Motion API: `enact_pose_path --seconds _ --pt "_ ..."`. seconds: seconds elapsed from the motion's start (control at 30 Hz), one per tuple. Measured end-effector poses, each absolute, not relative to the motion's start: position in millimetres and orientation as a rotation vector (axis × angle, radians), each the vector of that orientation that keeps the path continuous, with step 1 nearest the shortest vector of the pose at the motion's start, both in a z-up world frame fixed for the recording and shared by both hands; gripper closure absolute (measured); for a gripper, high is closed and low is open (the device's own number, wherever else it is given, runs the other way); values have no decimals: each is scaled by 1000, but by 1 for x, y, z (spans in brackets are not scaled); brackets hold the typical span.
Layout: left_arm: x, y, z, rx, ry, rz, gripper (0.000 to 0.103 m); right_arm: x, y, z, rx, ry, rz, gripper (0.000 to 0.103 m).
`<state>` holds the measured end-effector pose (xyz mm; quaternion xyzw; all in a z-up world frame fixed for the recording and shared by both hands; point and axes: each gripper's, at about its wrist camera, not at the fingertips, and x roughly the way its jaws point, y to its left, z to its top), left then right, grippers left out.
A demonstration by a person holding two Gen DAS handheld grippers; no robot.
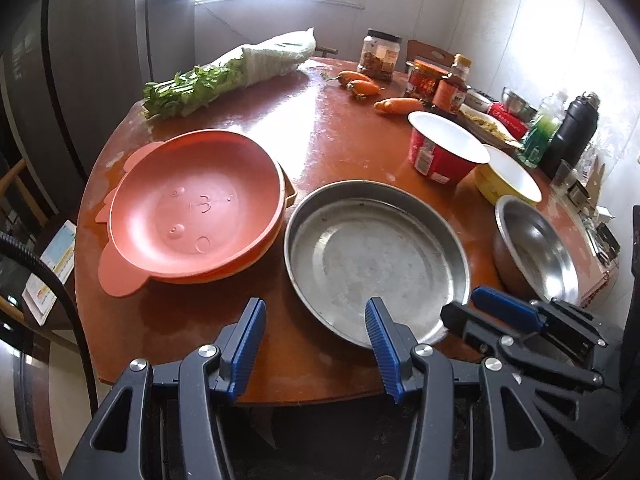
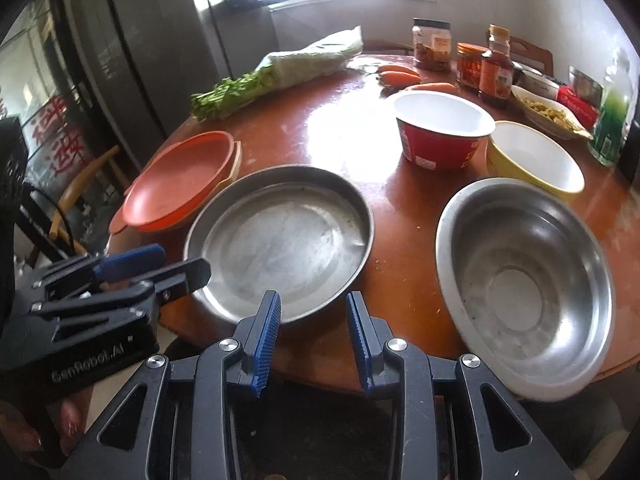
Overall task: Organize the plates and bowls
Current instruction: 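Move the left tool to the flat steel pan and grasp its rim, then lift the steel pan and carry it over the pink bowl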
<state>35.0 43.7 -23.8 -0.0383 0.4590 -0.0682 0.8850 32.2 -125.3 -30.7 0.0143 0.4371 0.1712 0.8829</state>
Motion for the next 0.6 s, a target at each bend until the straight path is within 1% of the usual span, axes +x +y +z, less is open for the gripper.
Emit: enact_pose_path --seconds 0.2,0.3,0.33,0.37,0.43,0.6 --pt "43 45 -29 -95 963 -137 51 51 -125 -31 17 894 336 70" --pt "46 42 -33 -101 968 -147 51 58 -122 -33 -11 880 320 76" --pt "48 42 -35 -103 969 -145 51 60 -123 -34 -17 875 315 82" --pt "49 42 -35 -105 969 -144 51 62 -123 -35 -27 875 312 85" --pt "51 40 -38 -108 972 -150 51 63 -123 -36 -35 871 312 87" --pt "51 36 -40 -94 961 -148 52 61 -125 -38 -46 869 314 87"
